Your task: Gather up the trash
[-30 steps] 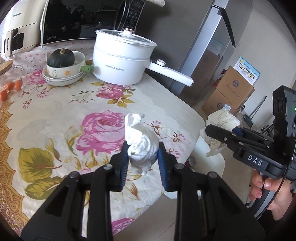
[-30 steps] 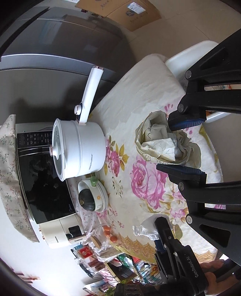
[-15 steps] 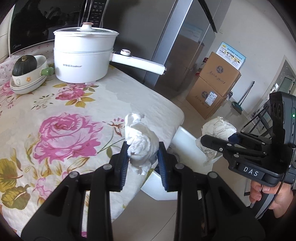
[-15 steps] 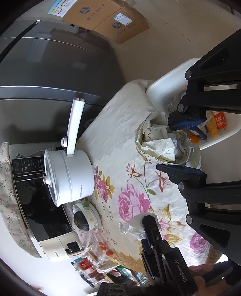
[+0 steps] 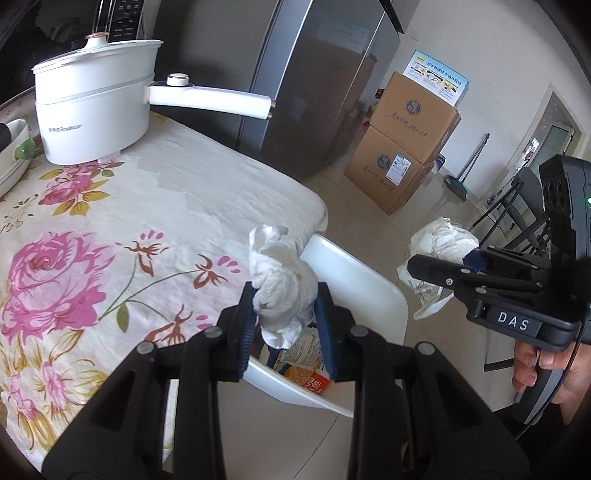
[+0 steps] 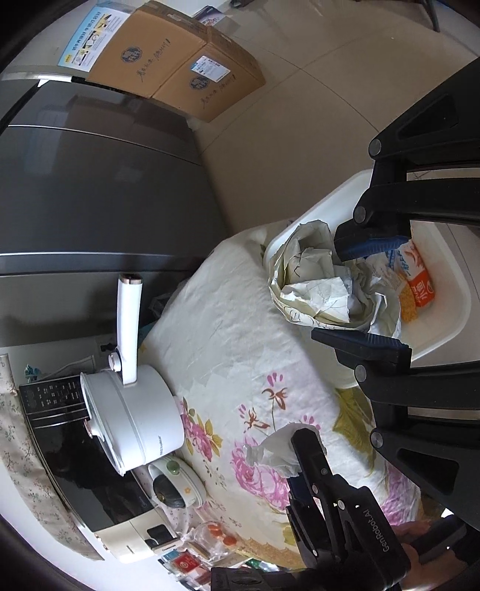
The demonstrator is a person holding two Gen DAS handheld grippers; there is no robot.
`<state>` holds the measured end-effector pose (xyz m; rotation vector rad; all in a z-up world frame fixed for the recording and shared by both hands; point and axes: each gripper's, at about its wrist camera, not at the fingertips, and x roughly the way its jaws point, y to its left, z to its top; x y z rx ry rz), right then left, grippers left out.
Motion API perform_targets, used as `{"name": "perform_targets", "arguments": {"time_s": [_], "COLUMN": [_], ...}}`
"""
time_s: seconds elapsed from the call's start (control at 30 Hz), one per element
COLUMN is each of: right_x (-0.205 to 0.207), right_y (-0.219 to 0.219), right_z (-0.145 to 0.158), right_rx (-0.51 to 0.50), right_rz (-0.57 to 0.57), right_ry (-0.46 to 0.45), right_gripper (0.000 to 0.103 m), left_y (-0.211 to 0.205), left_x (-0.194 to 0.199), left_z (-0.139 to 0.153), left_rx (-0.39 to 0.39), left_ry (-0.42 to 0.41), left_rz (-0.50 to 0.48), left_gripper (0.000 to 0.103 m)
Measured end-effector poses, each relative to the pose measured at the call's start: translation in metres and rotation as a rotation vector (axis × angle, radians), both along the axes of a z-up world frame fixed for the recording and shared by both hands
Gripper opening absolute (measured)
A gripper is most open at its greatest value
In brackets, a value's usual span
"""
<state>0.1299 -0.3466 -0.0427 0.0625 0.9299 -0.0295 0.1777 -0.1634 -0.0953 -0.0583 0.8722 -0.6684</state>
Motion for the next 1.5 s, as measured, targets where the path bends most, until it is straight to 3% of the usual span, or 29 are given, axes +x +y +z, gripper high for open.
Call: {"name": "perform_targets", "arguments": {"time_s": [0.47, 0.5, 0.53, 0.6, 0.73, 1.0, 1.1, 1.17, 1.2, 1.4, 1.5], "right_x": [-0.01, -0.01, -0.011, -0.011, -0.011, -0.01, -0.009, -0.008, -0.008, -0.004, -0.004], "right_y": [-0.042, -0.043, -0.044, -0.045, -0.049, -0.048, -0.047, -0.049, -0.049, -0.049, -0.049], "right_z": [-0.019, -0.02, -0.02, -0.02, -0.021, -0.021, -0.021, -0.021, -0.02, -0.022, -0.022], "right_rx": [-0.015, -0.015, -0.016, -0.017, -0.018, -0.015, -0.014, 0.005, 0.006, -0.007, -0.012], "right_rz": [-0.059, -0.06, -0.061, -0.061, -0.065, -0.06, -0.07, -0.084, -0.096, -0.113, -0.113], "right_ry": [0.058, 0.06, 0.061, 0.062, 0.066, 0.063, 0.06, 0.055, 0.048, 0.055, 0.052], "right_gripper": [0.037, 0.037, 0.037, 0.037, 0.037, 0.037, 0.046, 0.082, 0.087, 0.09, 0.102], "left_y": [-0.049, -0.051, -0.053, -0.053, -0.048, -0.039, -0.037, -0.034, -0.033, -0.024, -0.022], "left_x": [-0.004, -0.004, -0.003, -0.002, 0.002, 0.005, 0.006, 0.006, 0.007, 0.008, 0.007], "left_z": [-0.022, -0.023, -0.024, -0.026, -0.03, -0.036, -0.038, -0.038, -0.038, -0.035, -0.036], "left_rx": [0.006, 0.012, 0.025, 0.057, 0.111, 0.186, 0.212, 0.22, 0.225, 0.238, 0.248], "left_ry": [0.032, 0.03, 0.035, 0.04, 0.05, 0.048, 0.053, 0.053, 0.051, 0.044, 0.045], "left_rz": [-0.057, -0.054, -0.045, -0.006, 0.036, 0.074, 0.081, 0.089, 0.095, 0.117, 0.12], "left_gripper": [0.034, 0.043, 0.066, 0.095, 0.102, 0.102, 0.102, 0.102, 0.103, 0.103, 0.103]}}
